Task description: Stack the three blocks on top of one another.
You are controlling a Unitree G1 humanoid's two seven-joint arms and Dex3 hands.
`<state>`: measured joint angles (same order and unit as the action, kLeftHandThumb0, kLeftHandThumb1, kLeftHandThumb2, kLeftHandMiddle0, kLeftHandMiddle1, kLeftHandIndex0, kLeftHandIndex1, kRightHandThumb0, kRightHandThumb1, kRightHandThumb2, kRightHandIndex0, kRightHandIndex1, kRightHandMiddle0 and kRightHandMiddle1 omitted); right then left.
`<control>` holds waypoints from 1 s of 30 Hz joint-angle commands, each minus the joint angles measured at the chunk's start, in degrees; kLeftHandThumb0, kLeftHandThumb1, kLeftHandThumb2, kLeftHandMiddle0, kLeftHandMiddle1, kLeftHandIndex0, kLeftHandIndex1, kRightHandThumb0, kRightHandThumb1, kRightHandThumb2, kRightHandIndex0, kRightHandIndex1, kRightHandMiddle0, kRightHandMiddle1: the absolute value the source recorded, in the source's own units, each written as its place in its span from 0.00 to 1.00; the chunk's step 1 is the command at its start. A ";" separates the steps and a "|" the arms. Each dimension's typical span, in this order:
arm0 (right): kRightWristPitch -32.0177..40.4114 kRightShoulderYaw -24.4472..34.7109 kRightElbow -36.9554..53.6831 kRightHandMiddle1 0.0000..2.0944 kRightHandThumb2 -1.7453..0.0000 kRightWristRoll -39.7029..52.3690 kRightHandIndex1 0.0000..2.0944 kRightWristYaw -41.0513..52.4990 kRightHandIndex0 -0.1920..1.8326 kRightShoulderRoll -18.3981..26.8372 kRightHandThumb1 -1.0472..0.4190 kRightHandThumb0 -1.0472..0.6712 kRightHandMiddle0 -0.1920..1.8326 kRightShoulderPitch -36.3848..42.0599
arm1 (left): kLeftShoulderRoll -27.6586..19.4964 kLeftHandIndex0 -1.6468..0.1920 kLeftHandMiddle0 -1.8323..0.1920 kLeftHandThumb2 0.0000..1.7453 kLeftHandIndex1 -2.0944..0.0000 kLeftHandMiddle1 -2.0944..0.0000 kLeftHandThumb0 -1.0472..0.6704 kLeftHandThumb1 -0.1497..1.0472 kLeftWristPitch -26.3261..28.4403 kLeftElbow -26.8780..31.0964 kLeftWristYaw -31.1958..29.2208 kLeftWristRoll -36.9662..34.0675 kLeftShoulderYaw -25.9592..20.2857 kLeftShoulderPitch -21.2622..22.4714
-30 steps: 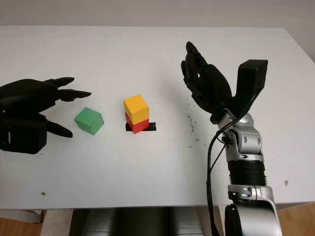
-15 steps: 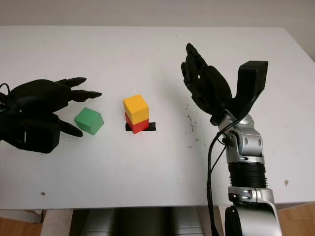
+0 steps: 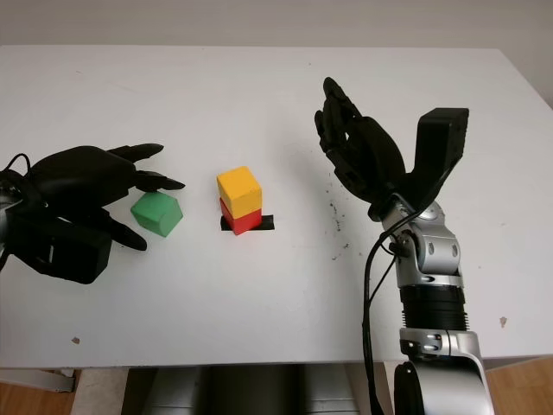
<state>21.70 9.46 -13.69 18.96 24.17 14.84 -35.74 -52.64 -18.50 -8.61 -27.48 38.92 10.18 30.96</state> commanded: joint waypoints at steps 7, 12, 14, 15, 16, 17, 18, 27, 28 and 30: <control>-0.32 0.44 -0.33 0.00 0.59 0.44 0.00 0.52 0.00 0.41 0.00 0.26 0.00 -0.18 | -0.10 0.59 0.86 0.03 0.92 0.97 0.23 0.88 -4.41 -2.48 7.31 4.18 1.20 -0.39; -0.37 0.40 -0.40 0.00 0.59 0.21 0.00 0.48 0.00 0.54 0.00 0.26 0.00 -0.23 | -0.24 0.58 0.85 0.03 0.90 0.97 0.24 0.89 -4.90 -3.18 10.25 7.83 1.95 -0.28; -0.70 0.34 -0.66 0.00 0.59 0.16 0.00 0.86 0.00 0.65 0.00 0.26 0.00 -0.32 | -0.03 0.57 0.85 0.03 0.89 0.97 0.24 0.90 -5.09 -3.84 11.05 7.95 1.99 -0.33; -0.62 0.40 -0.74 0.00 0.59 0.24 0.00 0.91 0.00 0.63 0.00 0.26 0.00 -0.38 | 0.11 0.59 0.85 0.03 0.85 0.97 0.24 0.90 -5.04 -4.06 11.09 7.78 1.99 -0.37; -0.59 0.47 -0.85 0.00 0.59 0.34 0.00 0.98 0.00 0.57 0.00 0.26 0.00 -0.43 | 0.23 0.63 0.85 0.03 0.78 0.97 0.25 0.91 -5.07 -4.24 11.26 7.57 1.94 -0.46; -0.59 0.51 -1.00 0.00 0.59 0.38 0.00 1.05 0.00 0.55 0.00 0.27 0.00 -0.49 | 0.35 0.65 0.84 0.03 0.71 0.97 0.26 0.92 -5.22 -4.48 11.59 7.37 1.90 -0.53; -0.70 0.49 -1.11 0.00 0.59 0.31 0.00 1.06 0.00 0.54 0.00 0.27 0.00 -0.53 | 0.44 0.67 0.83 0.03 0.66 0.97 0.26 0.93 -5.45 -4.78 12.16 7.36 1.92 -0.58; -0.71 0.30 -1.54 0.00 0.59 -0.25 0.00 0.81 0.00 0.85 0.00 0.26 0.00 -0.75 | 0.58 0.79 0.80 0.03 0.26 0.97 0.37 0.99 -9.38 -9.09 18.86 7.56 2.37 -0.13; -0.83 0.26 -1.56 0.00 0.60 -0.35 0.00 0.88 0.00 0.90 0.00 0.26 0.00 -0.71 | 0.66 0.80 0.80 0.03 0.25 0.97 0.38 0.99 -9.46 -9.19 19.16 7.30 2.24 -0.21; -1.27 0.32 -1.71 0.00 0.60 -0.36 0.00 1.06 0.00 0.83 0.00 0.26 0.00 -0.62 | 1.42 0.80 0.79 0.03 0.23 0.97 0.38 0.99 -9.09 -9.16 18.81 4.96 1.33 -0.73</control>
<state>21.37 9.59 -15.38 18.66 25.01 14.99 -35.84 -52.22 -27.62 -17.85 -8.88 45.02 12.02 30.77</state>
